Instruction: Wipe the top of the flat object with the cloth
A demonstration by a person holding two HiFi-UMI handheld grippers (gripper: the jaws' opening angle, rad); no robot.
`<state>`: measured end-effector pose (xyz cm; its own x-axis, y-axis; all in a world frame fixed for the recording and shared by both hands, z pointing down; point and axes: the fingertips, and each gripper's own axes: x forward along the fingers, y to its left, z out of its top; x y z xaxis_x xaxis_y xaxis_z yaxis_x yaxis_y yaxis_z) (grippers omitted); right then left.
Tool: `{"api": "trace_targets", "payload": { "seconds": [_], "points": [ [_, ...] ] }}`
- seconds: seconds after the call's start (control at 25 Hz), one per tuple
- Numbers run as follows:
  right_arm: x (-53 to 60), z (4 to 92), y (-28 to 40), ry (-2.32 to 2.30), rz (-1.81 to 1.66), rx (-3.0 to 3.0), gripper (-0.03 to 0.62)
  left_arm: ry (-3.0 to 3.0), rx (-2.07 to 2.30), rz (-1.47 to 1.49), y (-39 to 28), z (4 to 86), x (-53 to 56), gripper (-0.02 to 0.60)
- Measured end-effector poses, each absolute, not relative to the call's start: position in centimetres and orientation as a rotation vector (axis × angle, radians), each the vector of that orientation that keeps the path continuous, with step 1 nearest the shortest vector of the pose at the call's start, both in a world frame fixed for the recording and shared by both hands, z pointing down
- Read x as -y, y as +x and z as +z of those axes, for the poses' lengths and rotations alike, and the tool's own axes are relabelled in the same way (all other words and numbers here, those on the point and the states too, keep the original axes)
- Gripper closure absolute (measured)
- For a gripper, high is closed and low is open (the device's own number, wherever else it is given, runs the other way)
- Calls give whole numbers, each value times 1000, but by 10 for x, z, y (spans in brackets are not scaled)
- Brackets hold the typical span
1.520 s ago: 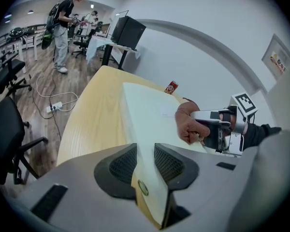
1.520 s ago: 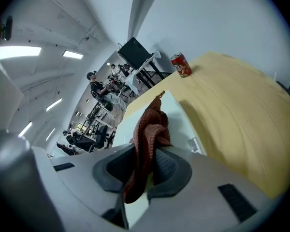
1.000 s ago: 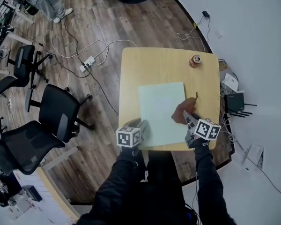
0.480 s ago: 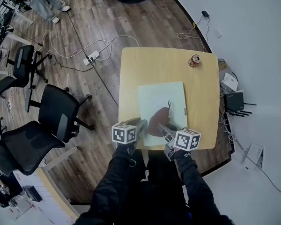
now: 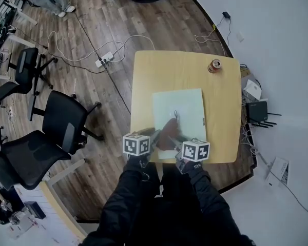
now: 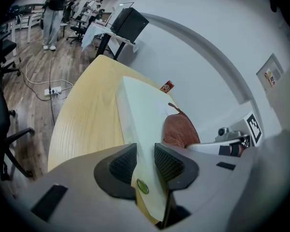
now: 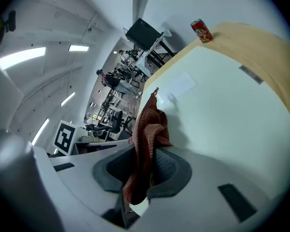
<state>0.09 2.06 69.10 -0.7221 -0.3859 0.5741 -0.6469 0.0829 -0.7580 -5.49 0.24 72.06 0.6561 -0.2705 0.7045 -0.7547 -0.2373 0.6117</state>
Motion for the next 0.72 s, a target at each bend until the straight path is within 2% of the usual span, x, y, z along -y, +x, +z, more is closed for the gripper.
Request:
{"api": "trace_targets", "payload": {
  "seconds": [0.72],
  "points": [
    [-12, 694, 115, 1286, 1608, 2044, 499, 1801, 838, 581, -54, 720, -3, 449]
  ]
}}
